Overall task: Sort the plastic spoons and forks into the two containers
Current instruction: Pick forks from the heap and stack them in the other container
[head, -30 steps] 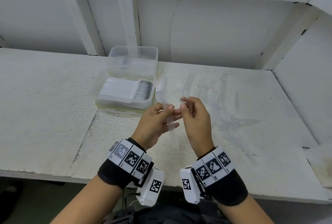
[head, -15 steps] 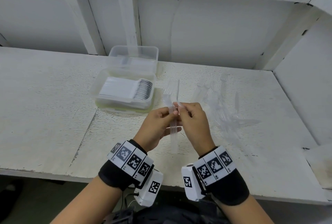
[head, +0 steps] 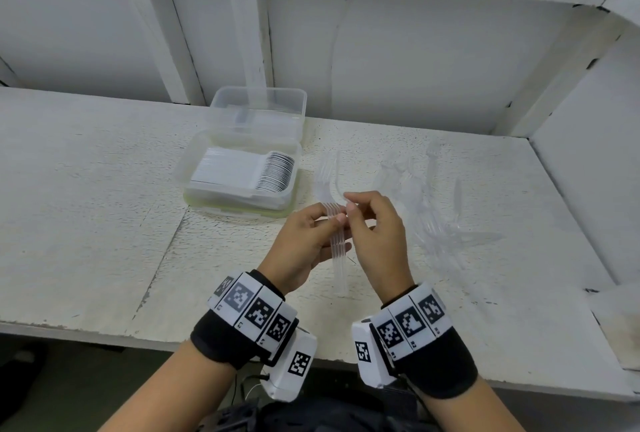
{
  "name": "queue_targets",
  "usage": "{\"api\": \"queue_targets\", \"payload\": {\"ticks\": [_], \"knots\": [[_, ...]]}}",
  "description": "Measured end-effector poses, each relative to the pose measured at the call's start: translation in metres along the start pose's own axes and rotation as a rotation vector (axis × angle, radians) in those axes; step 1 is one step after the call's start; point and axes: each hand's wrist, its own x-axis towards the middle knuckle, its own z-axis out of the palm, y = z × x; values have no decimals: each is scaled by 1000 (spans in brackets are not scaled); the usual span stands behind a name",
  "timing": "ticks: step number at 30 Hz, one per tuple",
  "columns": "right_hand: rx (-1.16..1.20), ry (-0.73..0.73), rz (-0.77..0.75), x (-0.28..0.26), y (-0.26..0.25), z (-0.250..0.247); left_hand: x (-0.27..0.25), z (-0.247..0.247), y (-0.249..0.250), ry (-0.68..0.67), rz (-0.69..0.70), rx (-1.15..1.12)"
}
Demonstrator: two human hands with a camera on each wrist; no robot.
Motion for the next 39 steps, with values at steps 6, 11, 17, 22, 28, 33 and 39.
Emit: {"api": "queue_targets", "payload": {"ticks": [6, 11, 17, 22, 28, 33, 39], "knots": [[197, -93, 94, 2, -6, 1, 1, -1, 4, -47, -51, -74], [320, -218, 137, 7, -13, -7, 7, -5, 16, -171, -169, -147], [-72, -267, -60, 31, -15, -24, 21, -5, 32, 39, -52, -306], [-523, -362, -399, 45, -18, -34, 33, -4, 38, 221, 39, -477], [-960, -282, -672, 61, -19, -16, 44, 3, 42, 282, -11, -481], [-990, -316, -726, 75, -16, -5, 51, -5, 47, 294, 1, -507], [-772, -341, -646, 98, -43, -6, 60, -42, 80, 146, -31, 2]]}}
